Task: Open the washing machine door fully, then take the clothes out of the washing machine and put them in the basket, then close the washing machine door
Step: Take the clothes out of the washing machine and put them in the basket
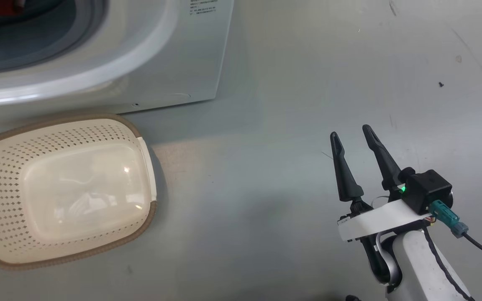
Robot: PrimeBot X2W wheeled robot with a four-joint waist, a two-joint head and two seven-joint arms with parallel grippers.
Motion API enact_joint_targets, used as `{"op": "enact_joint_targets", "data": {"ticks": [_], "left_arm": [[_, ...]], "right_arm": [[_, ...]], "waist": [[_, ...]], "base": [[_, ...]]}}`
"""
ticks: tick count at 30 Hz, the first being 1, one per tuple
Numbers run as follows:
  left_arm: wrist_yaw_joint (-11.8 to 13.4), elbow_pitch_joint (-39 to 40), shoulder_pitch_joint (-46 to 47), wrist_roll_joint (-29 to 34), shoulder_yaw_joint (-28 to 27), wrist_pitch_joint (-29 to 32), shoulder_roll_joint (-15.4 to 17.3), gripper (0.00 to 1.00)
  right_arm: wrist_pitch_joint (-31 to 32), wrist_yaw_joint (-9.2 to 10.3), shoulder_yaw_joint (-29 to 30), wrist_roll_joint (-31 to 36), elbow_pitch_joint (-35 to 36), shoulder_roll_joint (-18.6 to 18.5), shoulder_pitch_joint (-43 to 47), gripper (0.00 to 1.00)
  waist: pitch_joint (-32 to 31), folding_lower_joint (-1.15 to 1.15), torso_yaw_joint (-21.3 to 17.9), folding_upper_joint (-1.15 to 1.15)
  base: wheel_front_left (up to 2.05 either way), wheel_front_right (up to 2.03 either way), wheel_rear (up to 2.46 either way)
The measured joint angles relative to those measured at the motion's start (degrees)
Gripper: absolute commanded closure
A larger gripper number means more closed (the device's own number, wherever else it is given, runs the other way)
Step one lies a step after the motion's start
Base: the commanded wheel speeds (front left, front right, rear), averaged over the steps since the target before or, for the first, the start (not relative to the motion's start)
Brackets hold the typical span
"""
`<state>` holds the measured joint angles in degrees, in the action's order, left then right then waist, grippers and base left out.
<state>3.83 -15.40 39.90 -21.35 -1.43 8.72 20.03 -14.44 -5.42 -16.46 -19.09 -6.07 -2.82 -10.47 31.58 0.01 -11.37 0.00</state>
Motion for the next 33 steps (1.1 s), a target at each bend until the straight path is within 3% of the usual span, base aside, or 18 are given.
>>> {"op": "enact_joint_targets", "data": {"ticks": [13, 33], "left_arm": [[1.3, -10.7, 9.8, 5.3, 1.9, 4.9, 3.1, 0.0], [2.4, -20.7, 18.3, 10.6, 2.4, 4.5, 4.1, 0.0]], "right_arm": [[0.0, 0.54, -1.6, -2.6, -0.8, 0.0, -2.8, 0.0], [0.0, 1.37, -3.0, -3.1, -0.8, 0.1, -3.9, 0.0]], "waist": [[7.1, 0.0, -3.9, 0.0], [8.8, 0.0, -4.3, 0.0]], "base": [[0.0, 0.0, 0.0], [0.0, 0.0, 0.0]]}}
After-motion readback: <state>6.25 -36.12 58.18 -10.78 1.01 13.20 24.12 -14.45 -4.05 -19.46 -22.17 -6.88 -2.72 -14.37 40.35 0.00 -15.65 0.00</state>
